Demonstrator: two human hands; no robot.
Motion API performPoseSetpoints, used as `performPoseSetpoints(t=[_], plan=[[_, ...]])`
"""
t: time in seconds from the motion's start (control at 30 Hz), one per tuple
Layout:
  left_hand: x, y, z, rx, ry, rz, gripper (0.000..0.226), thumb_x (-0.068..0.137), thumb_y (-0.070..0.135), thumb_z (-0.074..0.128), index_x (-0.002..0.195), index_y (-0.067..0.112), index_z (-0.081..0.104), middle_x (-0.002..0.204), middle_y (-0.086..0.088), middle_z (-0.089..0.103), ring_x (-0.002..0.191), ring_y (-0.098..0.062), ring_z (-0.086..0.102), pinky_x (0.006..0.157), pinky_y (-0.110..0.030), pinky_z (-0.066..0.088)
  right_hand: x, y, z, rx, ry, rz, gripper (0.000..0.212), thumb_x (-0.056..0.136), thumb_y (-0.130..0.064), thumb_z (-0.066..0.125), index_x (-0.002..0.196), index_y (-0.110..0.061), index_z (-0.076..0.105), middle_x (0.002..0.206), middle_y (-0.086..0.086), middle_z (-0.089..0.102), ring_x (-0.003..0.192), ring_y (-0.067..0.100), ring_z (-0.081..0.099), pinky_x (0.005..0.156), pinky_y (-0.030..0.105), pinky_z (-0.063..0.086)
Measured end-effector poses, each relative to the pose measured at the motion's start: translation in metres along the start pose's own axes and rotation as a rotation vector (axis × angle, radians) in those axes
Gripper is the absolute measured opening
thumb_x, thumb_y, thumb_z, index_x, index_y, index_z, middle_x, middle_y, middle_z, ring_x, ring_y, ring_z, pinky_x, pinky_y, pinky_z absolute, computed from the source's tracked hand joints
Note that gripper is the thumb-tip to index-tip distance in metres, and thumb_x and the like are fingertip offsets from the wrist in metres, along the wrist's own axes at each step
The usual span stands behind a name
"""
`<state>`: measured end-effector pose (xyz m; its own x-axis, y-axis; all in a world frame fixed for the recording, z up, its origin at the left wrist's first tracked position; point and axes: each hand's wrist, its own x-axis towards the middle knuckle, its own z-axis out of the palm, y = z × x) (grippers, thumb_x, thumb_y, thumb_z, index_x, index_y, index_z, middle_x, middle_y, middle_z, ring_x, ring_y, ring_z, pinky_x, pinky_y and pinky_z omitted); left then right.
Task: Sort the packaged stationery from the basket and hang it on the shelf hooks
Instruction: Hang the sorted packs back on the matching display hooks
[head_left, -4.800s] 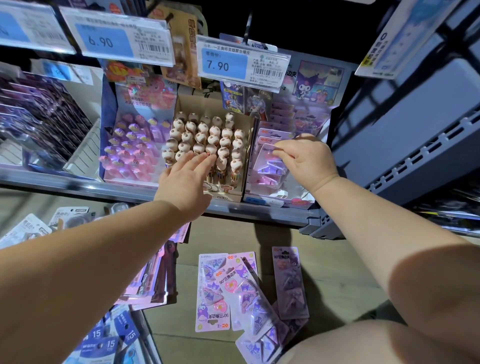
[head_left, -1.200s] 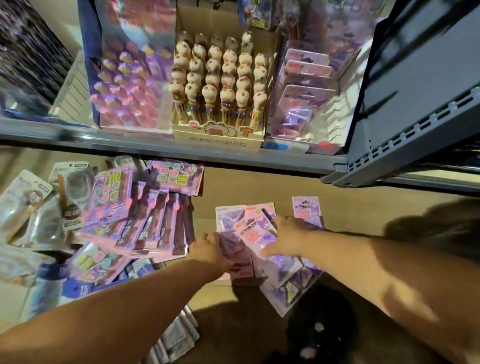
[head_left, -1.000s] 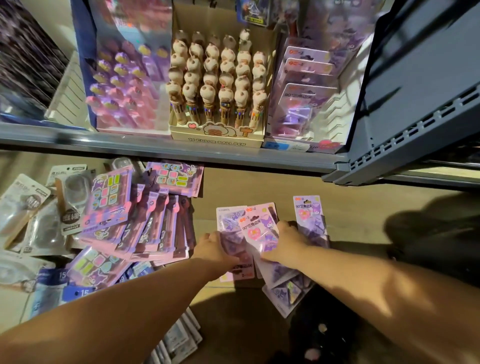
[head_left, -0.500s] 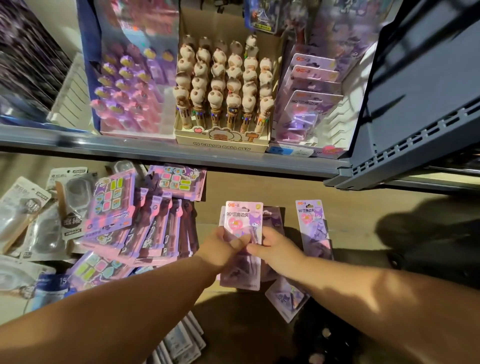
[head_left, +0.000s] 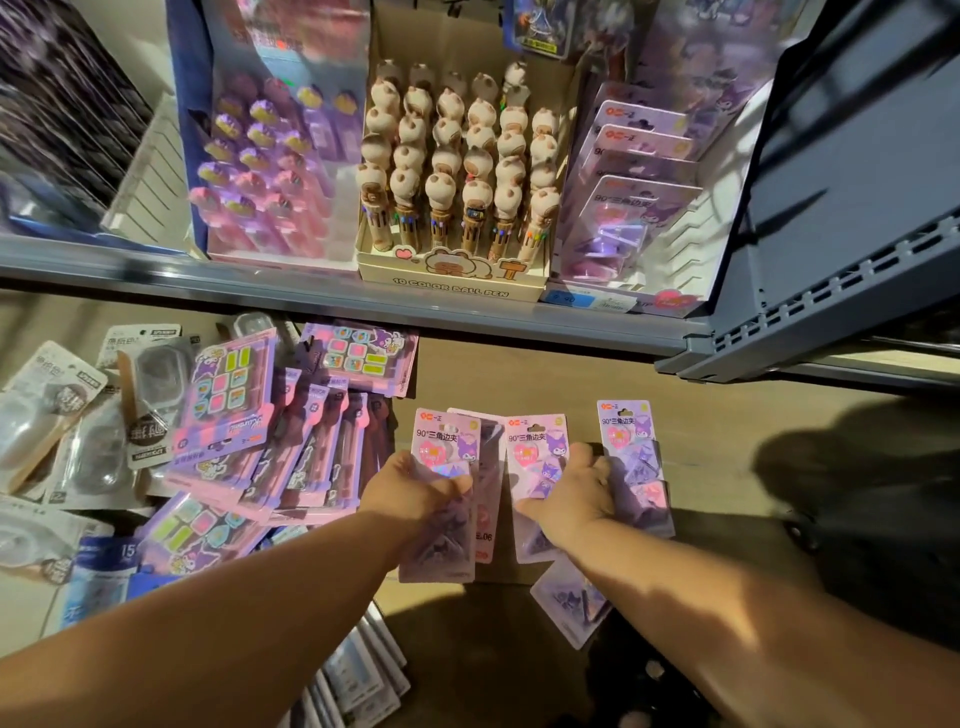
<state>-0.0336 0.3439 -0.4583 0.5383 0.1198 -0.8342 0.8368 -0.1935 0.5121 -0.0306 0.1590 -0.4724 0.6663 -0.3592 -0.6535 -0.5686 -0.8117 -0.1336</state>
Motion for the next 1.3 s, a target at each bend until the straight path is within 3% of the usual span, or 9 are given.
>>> performPoseSetpoints(t=[0.23, 0.43, 0.53, 0.63, 0.77, 0.97, 1.13, 1.23, 1.3], plan=[[-0.007, 0.007, -0.007, -0.005, -0.010, 0.080, 0.052, 0.066, 0.042, 0.083, 0.095, 0.016, 0.048, 0.099, -0.008, 0.066, 0.086, -0.022, 0.059, 0.082, -0.038, 0.047, -0.001, 0.004, -0.014, -0.045, -0.002, 0.009, 0.080, 0.066, -0.040, 0.081, 0.123, -0.020, 0.029, 0.119, 0.007, 0.048, 0.113, 0.027, 0.052, 0.087, 0.035, 0.048], [-0.017, 0.003, -0.015, -0.014, 0.059, 0.196, 0.034, 0.079, 0.028, 0.079, 0.078, 0.018, 0.046, 0.079, -0.010, 0.060, 0.071, -0.024, 0.055, 0.069, -0.032, 0.046, -0.005, -0.003, -0.025, 0.374, -0.061, -0.101, 0.053, 0.070, -0.022, 0.078, 0.112, -0.015, 0.046, 0.103, 0.000, 0.059, 0.097, 0.024, 0.061, 0.077, 0.032, 0.050], [-0.021, 0.001, -0.023, -0.168, 0.035, 0.161, 0.034, 0.082, 0.020, 0.077, 0.079, 0.014, 0.044, 0.085, -0.014, 0.067, 0.067, -0.017, 0.058, 0.061, -0.024, 0.048, -0.002, -0.010, -0.023, 0.588, -0.120, -0.180, 0.074, 0.048, -0.041, 0.077, 0.114, -0.015, 0.056, 0.103, 0.000, 0.070, 0.096, 0.022, 0.068, 0.086, 0.045, 0.055], [-0.033, 0.005, -0.034, -0.313, -0.003, 0.144, 0.030, 0.090, 0.014, 0.067, 0.076, 0.015, 0.041, 0.071, -0.004, 0.059, 0.051, -0.001, 0.057, 0.047, -0.009, 0.042, -0.029, -0.037, -0.033, 0.732, -0.287, -0.269, 0.063, 0.065, -0.017, 0.084, 0.120, -0.011, 0.054, 0.110, 0.008, 0.070, 0.100, 0.025, 0.068, 0.092, 0.051, 0.052], [-0.047, 0.009, -0.052, -0.516, -0.098, 0.103, 0.029, 0.098, 0.031, 0.054, 0.111, 0.005, 0.052, 0.088, -0.015, 0.066, 0.067, -0.023, 0.062, 0.064, -0.038, 0.054, -0.055, -0.066, -0.030, 0.715, -0.362, -0.359, 0.044, 0.087, -0.018, 0.070, 0.124, -0.018, 0.045, 0.117, 0.005, 0.064, 0.108, 0.023, 0.062, 0.098, 0.048, 0.048], [-0.059, 0.007, -0.081, -0.597, -0.110, 0.164, 0.019, 0.101, 0.026, 0.048, 0.113, 0.011, 0.054, 0.081, -0.007, 0.068, 0.054, -0.016, 0.066, 0.041, -0.024, 0.051, -0.084, -0.096, -0.013, 0.657, -0.380, -0.411, 0.030, 0.095, -0.037, 0.055, 0.120, -0.022, 0.048, 0.110, 0.001, 0.064, 0.097, 0.014, 0.065, 0.089, 0.037, 0.054], [-0.065, 0.011, -0.097, -0.595, -0.198, 0.222, 0.033, 0.092, 0.040, 0.055, 0.115, 0.015, 0.057, 0.091, 0.000, 0.072, 0.068, -0.007, 0.072, 0.050, -0.025, 0.054, -0.111, -0.122, 0.000, 0.584, -0.203, -0.421, 0.032, 0.096, -0.041, 0.051, 0.114, -0.016, 0.045, 0.117, 0.008, 0.059, 0.108, 0.022, 0.057, 0.093, 0.037, 0.047], [-0.066, 0.009, -0.104, -0.572, -0.256, 0.286, 0.015, 0.084, 0.007, 0.064, 0.100, 0.008, 0.063, 0.085, -0.006, 0.076, 0.076, -0.016, 0.073, 0.062, -0.028, 0.058, -0.117, -0.128, 0.006, 0.601, -0.232, -0.387, 0.027, 0.100, -0.041, 0.042, 0.114, -0.018, 0.044, 0.114, 0.007, 0.058, 0.105, 0.023, 0.058, 0.094, 0.040, 0.049], [-0.066, 0.006, -0.109, -0.568, -0.289, 0.246, 0.027, 0.077, 0.003, 0.069, 0.104, 0.004, 0.065, 0.091, -0.013, 0.075, 0.078, -0.023, 0.073, 0.062, -0.033, 0.059, -0.114, -0.126, 0.006, 0.642, -0.232, -0.363, 0.028, 0.102, -0.040, 0.035, 0.119, -0.019, 0.045, 0.104, -0.003, 0.052, 0.098, 0.015, 0.053, 0.087, 0.029, 0.049]])
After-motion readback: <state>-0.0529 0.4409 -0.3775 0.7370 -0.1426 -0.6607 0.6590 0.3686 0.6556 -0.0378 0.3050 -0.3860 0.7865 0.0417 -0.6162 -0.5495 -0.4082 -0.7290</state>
